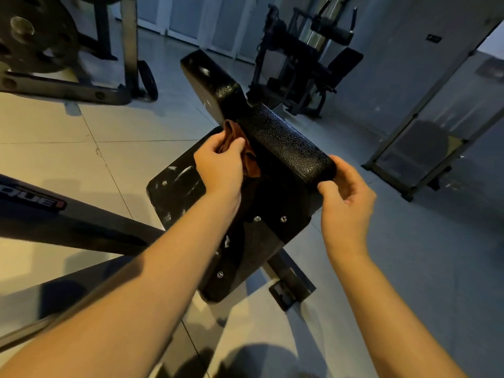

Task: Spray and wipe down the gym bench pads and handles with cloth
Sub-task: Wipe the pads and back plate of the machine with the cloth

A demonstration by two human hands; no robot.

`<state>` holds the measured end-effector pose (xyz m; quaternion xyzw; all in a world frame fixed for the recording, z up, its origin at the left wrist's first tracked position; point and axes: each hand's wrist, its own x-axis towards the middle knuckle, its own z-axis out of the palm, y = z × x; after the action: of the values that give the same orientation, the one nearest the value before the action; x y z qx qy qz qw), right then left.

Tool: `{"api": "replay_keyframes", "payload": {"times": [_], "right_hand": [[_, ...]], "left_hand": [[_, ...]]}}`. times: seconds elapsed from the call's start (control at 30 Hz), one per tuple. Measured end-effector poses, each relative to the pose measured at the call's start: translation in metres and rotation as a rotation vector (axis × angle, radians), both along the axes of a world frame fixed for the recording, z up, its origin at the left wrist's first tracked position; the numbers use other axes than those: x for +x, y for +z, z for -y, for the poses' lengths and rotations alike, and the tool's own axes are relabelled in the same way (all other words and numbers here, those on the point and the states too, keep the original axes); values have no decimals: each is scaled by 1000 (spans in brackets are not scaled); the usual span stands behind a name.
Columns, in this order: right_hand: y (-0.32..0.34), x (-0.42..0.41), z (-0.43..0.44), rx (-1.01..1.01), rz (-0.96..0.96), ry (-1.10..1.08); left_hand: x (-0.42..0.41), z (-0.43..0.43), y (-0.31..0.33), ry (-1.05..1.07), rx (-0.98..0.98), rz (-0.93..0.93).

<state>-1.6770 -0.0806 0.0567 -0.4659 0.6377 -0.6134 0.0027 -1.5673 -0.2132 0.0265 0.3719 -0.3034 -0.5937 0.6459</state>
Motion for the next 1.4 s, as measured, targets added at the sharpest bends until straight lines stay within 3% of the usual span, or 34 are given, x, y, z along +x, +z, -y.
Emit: {"api": "replay_keyframes", "payload": {"times": [0.23,0.47,0.6,0.77,1.0,1.1,1.27,1.4], "right_hand": [[2,0,0,-6,15,-3],[0,-1,1,-4,-4,-15],[0,0,1,-14,-10,-21],[-1,0,5,-27,3,-48],[3,3,3,-31,37,-8],[3,2,1,-30,25,5],[2,1,3,-34,40,-8],[2,-2,-1,-4,17,16]], "left_hand": [[-29,-99,-18,-237,-25,-13],[-1,1,-6,-149,87,-137],[-16,-19,-6,-101,78,-130],[-31,-96,-25,-376,75,-104],[-17,10,-21,-258,230,-271],[-36,-9,-34,-276,231,-242],[-60,-60,-56,-608,349,-158],[-44,-42,-35,-532,420,-188]]}}
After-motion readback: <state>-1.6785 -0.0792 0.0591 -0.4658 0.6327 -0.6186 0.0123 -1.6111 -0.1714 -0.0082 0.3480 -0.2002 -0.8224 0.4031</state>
